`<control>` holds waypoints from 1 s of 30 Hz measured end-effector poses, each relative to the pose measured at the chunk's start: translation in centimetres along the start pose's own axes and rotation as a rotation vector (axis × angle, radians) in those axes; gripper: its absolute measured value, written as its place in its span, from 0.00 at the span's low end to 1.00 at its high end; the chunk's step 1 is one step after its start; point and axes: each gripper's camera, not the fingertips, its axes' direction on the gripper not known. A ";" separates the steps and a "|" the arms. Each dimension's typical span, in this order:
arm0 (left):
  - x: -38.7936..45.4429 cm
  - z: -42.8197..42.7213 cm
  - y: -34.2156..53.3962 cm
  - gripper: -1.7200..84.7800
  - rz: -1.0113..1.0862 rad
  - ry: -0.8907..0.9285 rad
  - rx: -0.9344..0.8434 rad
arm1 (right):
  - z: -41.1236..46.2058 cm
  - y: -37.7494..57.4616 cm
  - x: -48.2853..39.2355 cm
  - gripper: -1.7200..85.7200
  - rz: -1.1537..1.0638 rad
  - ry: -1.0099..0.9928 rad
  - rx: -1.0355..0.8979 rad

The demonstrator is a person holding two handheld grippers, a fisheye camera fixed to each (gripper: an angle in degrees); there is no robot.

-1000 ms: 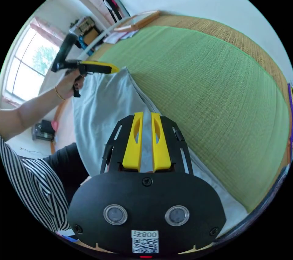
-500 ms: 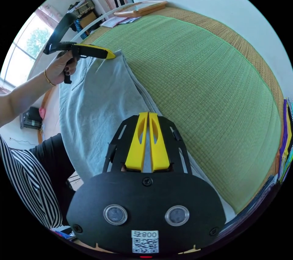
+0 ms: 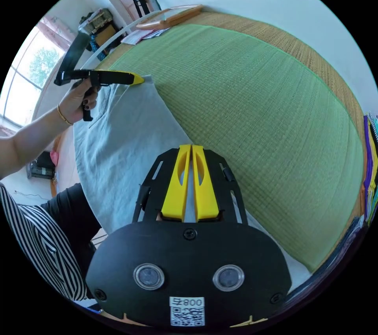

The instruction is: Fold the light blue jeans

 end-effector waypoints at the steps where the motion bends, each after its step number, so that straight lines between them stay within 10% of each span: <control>1: 0.7 -1.0 -0.2 0.06 0.003 0.007 0.006 | -0.1 -0.1 0.3 0.03 0.011 -0.006 0.007; 15: 2.0 -14.0 0.8 0.05 -0.103 -0.025 0.120 | 3.6 -13.1 2.1 0.11 -0.012 -0.462 0.046; 30: -10.9 -21.6 7.9 0.02 -0.542 -0.227 0.173 | 2.3 -13.5 4.8 0.03 0.032 -0.470 0.011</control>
